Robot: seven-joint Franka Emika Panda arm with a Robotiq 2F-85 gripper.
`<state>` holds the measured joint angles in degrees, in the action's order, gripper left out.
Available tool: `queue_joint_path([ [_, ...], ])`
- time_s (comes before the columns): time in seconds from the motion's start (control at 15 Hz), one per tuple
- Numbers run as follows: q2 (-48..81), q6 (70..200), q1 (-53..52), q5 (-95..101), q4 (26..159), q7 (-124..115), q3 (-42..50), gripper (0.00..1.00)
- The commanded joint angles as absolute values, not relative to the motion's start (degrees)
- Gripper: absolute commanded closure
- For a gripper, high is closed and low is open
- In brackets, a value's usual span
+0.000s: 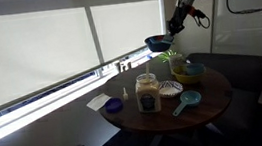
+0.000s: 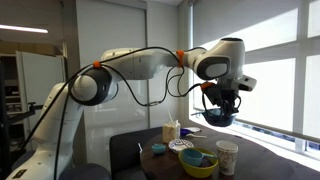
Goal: Pick up the blue bowl and place it in the middle of the table
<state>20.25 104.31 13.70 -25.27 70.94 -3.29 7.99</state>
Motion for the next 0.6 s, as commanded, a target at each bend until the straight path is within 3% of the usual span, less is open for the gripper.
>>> queue_joint_path([
  [0.0,28.39,97.02,10.79,-19.0,57.69,-8.03,5.8,0.99],
  [0.2,32.73,92.98,9.8,-16.81,50.72,-6.11,3.79,0.99],
  [0.27,28.92,97.12,9.22,-17.81,59.36,-6.11,5.01,0.95],
  [0.53,31.76,95.18,9.11,-17.45,54.38,-6.0,4.39,0.99],
])
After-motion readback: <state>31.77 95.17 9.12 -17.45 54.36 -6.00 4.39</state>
